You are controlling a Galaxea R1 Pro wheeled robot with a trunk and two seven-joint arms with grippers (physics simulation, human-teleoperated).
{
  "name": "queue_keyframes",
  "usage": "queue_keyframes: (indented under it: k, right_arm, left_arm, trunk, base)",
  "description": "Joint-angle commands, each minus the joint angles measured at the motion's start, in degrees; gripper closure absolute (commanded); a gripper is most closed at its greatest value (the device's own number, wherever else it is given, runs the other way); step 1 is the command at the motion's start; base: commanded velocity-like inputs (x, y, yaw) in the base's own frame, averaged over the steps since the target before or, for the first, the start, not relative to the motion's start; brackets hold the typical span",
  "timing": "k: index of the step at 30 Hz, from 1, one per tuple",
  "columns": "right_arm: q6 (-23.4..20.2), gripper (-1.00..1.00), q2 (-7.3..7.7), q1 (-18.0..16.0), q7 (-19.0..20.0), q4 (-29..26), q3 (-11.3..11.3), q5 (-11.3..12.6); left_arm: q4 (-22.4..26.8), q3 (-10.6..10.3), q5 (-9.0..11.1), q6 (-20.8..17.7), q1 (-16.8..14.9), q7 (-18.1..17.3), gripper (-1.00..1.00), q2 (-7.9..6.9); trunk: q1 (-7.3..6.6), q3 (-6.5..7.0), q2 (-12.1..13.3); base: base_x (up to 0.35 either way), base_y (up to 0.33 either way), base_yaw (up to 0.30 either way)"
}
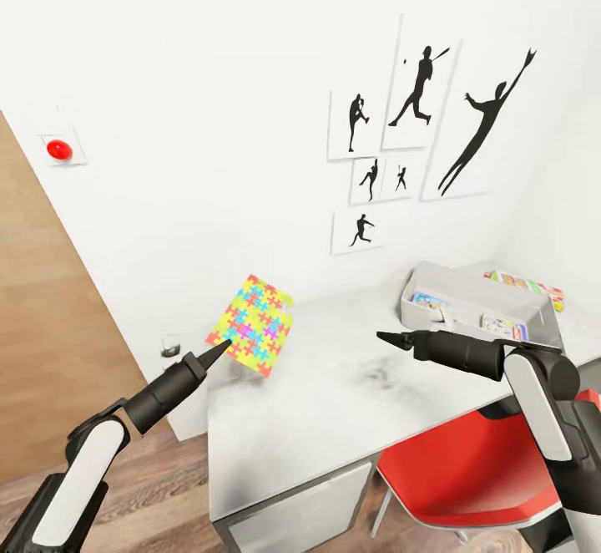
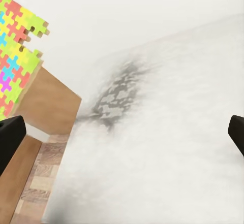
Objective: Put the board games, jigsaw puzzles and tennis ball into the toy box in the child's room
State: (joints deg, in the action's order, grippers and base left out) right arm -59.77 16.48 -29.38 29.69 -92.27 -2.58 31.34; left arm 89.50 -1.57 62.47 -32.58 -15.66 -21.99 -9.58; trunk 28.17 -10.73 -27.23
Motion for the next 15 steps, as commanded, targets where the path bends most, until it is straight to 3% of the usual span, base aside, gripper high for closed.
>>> queue_keyframes:
  k: [1, 8, 15]
  right_arm:
    - [-0.2, -1.0, 0.02, -0.1, 0.5, 0.0, -0.2, -0.5]
    - [-0.2, -1.0, 0.09, -0.1, 0.5, 0.0, -0.4, -0.5]
    - [-0.2, -1.0, 0.1, -0.1, 0.5, 0.0, -0.4, -0.5]
  left_arm:
    - [0.4, 0.0, 0.3, -0.6, -0.4, 0.1, 1.0, -0.03]
    - [1.7, 0.0, 0.5, -1.4, -1.4, 0.3, 1.0, 0.02]
    - [2.3, 0.0, 0.4, -1.6, -1.7, 0.3, 1.0, 0.01]
  trunk:
    - [0.03, -0.11, -0.1]
    - [0.03, -0.11, -0.1]
    - [0.03, -0.11, -0.1]
  base:
    - [-0.006, -0.004, 0.0]
    - [-0.003, -0.048, 0.0]
    - [-0.001, -0.239, 0.0]
